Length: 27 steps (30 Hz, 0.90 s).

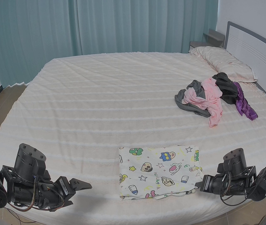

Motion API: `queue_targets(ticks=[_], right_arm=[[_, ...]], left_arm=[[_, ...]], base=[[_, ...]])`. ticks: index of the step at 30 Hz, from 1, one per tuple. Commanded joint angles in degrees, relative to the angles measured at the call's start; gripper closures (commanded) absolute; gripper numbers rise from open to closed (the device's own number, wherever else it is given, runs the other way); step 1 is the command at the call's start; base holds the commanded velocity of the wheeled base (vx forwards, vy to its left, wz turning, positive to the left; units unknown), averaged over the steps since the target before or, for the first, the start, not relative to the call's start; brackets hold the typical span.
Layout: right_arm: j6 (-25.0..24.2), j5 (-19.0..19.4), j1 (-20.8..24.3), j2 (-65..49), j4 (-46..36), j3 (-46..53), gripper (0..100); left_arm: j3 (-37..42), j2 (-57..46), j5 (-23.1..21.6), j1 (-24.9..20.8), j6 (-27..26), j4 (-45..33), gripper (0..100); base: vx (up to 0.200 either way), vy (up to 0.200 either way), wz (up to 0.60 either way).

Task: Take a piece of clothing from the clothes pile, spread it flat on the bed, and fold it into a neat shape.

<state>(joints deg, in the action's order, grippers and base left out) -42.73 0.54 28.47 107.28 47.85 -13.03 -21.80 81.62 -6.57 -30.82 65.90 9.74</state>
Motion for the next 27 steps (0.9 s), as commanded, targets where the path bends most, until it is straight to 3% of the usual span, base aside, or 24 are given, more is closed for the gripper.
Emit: queue_targets(ticks=[1, 4, 5, 13, 19, 27], right_arm=[[0.2, -0.1, 0.0, -0.8, 0.0, -0.1, 100], [0.7, -0.2, 0.0, -0.8, -0.1, 0.3, 100], [0.8, -0.3, 0.0, -0.8, -0.1, 0.3, 0], [4.2, -1.2, -0.3, -3.4, -2.0, 0.7, 0], [3.9, -1.2, -0.9, -5.7, -2.0, -0.9, 0], [2.1, -0.6, -1.7, 0.2, -1.8, -4.8, 0]], left_arm=[[0.0, 0.0, 0.0, 0.0, 0.0, 0.0, 0], [0.0, 0.0, 0.0, 0.0, 0.0, 0.0, 0], [0.0, 0.0, 0.0, 0.0, 0.0, 0.0, 0], [0.0, 0.0, 0.0, 0.0, 0.0, 0.0, 0], [0.0, 0.1, 0.0, 0.0, 0.0, 0.0, 0], [0.0, 0.1, 0.0, 0.0, 0.0, 0.1, 0]], base=[[0.000, 0.000, 0.00], [0.000, 0.000, 0.00], [0.000, 0.000, 0.00], [0.000, 0.000, 0.00], [0.000, 0.000, 0.00], [0.000, 0.000, 0.00]])
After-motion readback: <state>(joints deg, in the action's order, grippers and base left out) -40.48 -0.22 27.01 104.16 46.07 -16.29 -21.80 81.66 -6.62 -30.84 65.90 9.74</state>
